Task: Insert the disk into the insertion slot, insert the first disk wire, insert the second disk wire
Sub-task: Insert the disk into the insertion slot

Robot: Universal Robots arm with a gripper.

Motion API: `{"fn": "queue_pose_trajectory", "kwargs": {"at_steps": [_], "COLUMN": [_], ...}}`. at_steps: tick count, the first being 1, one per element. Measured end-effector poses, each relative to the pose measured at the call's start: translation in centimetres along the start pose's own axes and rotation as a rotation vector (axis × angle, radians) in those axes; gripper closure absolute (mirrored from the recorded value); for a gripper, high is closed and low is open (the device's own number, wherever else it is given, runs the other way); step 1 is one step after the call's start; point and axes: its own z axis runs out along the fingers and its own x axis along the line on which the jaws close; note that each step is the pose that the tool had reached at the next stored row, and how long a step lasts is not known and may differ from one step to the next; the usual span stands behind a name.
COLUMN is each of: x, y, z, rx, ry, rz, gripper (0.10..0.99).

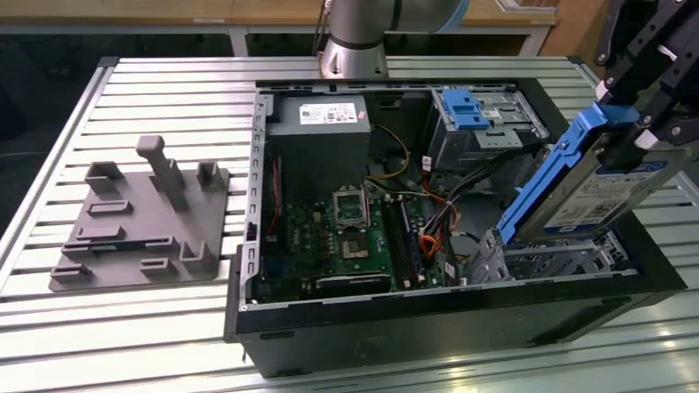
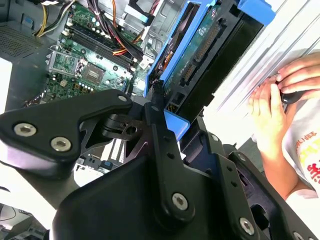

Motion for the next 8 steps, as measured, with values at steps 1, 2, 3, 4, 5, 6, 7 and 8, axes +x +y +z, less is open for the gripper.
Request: {"fn": "queue_pose_trajectory", "kwargs": {"at_steps": [1, 2, 3, 4, 5, 6, 7, 8], "x": [0.0, 0.0, 0.0, 0.0, 0.0, 0.0, 0.0, 0.0], "y": [0.0, 0.0, 0.0, 0.0, 0.0, 0.0, 0.0, 0.0], "z": [0.01, 0.0, 0.0, 0.0, 0.0, 0.0, 0.0, 0.0], "rx": [0.0, 0.0, 0.0, 0.0, -0.001, -0.001, -0.001, -0.001], "ry": [-0.0051, -0.0106, -0.0171, -0.0237, -0.0295, -0.0344, -0.0388, -0.0427], "rz": [0.0, 0.0, -0.001, -0.001, -0.001, -0.001, -0.001, -0.002], "gripper": [0.725, 0.725, 0.725, 0.725, 0.725, 0.725, 0.725, 0.725]}}
